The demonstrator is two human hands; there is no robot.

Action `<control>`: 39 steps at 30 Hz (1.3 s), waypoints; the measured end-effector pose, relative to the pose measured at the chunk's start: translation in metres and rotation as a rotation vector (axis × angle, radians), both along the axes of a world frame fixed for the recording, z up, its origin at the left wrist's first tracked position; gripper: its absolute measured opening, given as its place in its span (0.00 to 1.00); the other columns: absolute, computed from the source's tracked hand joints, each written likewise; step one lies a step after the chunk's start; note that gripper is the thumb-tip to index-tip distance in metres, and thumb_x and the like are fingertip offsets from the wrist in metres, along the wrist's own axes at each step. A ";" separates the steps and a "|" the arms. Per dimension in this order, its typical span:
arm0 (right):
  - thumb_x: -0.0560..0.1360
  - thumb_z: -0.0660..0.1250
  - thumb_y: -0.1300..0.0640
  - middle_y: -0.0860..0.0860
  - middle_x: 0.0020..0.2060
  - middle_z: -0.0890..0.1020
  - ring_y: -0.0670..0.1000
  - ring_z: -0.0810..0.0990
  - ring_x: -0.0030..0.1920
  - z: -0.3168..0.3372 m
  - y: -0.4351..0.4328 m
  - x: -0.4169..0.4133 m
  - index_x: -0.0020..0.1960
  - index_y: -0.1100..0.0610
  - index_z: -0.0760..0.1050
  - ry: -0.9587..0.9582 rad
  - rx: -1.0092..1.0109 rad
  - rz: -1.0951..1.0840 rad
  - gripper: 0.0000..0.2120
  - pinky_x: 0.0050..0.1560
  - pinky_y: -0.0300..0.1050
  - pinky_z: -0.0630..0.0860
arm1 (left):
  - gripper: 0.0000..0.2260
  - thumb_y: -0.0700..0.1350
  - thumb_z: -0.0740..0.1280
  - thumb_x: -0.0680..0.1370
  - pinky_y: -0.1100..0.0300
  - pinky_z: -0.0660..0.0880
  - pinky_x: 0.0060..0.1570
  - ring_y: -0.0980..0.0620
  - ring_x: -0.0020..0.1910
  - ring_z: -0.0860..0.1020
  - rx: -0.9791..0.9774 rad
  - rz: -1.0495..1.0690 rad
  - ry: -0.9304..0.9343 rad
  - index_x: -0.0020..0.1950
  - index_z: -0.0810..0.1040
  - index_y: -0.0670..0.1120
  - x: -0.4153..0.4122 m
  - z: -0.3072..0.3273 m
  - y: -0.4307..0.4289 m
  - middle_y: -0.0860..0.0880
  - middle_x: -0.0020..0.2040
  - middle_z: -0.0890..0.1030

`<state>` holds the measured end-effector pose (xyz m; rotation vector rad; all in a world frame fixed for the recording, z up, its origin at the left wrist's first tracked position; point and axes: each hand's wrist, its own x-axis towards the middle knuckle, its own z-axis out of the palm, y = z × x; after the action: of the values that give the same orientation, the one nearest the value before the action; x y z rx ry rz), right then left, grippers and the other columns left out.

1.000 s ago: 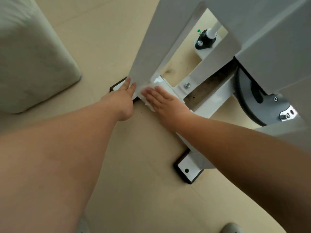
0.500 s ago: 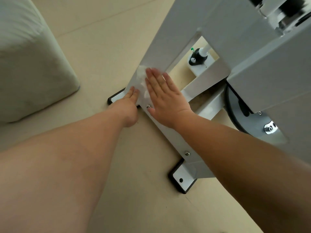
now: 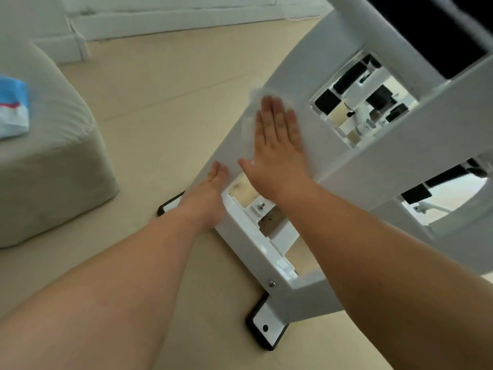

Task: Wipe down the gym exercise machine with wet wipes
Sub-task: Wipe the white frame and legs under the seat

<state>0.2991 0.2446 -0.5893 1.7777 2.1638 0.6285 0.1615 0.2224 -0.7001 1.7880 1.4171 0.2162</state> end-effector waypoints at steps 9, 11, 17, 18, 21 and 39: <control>0.80 0.42 0.28 0.65 0.78 0.29 0.64 0.27 0.79 0.021 0.017 0.005 0.80 0.64 0.31 -0.312 -0.195 0.001 0.48 0.79 0.61 0.32 | 0.39 0.34 0.56 0.79 0.53 0.63 0.73 0.47 0.79 0.60 -0.061 0.039 -0.039 0.83 0.38 0.52 0.008 0.017 0.009 0.55 0.82 0.34; 0.78 0.44 0.27 0.66 0.79 0.31 0.64 0.29 0.79 0.048 0.025 0.008 0.81 0.65 0.32 -0.125 -0.023 -0.145 0.50 0.79 0.62 0.33 | 0.39 0.37 0.58 0.79 0.52 0.63 0.73 0.46 0.80 0.59 0.005 0.067 -0.048 0.83 0.39 0.53 0.012 0.026 0.015 0.53 0.82 0.35; 0.78 0.50 0.28 0.67 0.78 0.31 0.66 0.29 0.79 0.054 0.034 0.007 0.80 0.66 0.32 0.090 0.115 -0.240 0.53 0.79 0.62 0.32 | 0.40 0.35 0.59 0.80 0.60 0.61 0.68 0.49 0.81 0.55 0.068 0.043 -0.187 0.83 0.39 0.56 0.029 0.051 0.018 0.55 0.82 0.33; 0.78 0.49 0.27 0.67 0.78 0.29 0.65 0.27 0.79 0.047 0.032 0.007 0.80 0.66 0.30 0.026 0.062 -0.170 0.53 0.79 0.62 0.30 | 0.41 0.35 0.59 0.80 0.61 0.61 0.66 0.49 0.80 0.57 0.068 0.034 -0.189 0.82 0.38 0.57 0.029 0.050 0.018 0.55 0.81 0.33; 0.79 0.46 0.27 0.65 0.78 0.29 0.63 0.27 0.79 0.052 0.036 0.018 0.80 0.64 0.29 -0.108 0.013 -0.070 0.51 0.79 0.60 0.31 | 0.40 0.37 0.60 0.80 0.58 0.65 0.65 0.47 0.79 0.61 0.077 0.030 -0.168 0.82 0.38 0.58 0.027 0.048 0.018 0.56 0.81 0.33; 0.81 0.48 0.33 0.66 0.77 0.28 0.65 0.26 0.78 -0.043 0.020 -0.006 0.78 0.65 0.28 -0.163 -0.085 0.034 0.47 0.75 0.62 0.24 | 0.36 0.44 0.59 0.80 0.47 0.67 0.71 0.41 0.77 0.64 -0.197 0.024 0.253 0.83 0.43 0.49 -0.018 -0.040 0.003 0.47 0.83 0.38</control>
<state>0.2933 0.2650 -0.6328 1.5922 2.0832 0.6549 0.1439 0.2250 -0.7399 1.6799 1.5774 -0.1392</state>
